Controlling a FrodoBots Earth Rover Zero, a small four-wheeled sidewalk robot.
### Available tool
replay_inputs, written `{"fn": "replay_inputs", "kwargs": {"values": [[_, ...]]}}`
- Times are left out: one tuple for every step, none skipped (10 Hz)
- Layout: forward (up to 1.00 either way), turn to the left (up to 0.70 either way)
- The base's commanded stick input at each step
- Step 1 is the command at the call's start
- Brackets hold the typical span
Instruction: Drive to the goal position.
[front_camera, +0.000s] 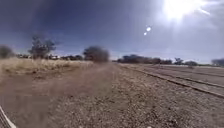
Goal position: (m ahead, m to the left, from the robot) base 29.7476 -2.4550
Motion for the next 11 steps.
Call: {"fn": "replay_inputs", "kwargs": {"values": [[0.7, 0.0], [0.7, 0.0], [0.7, 0.0], [0.7, 0.0], [0.7, 0.0], [0.7, 0.0], [0.7, 0.0], [0.7, 0.0], [0.7, 0.0], [0.7, 0.0], [0.7, 0.0]]}}
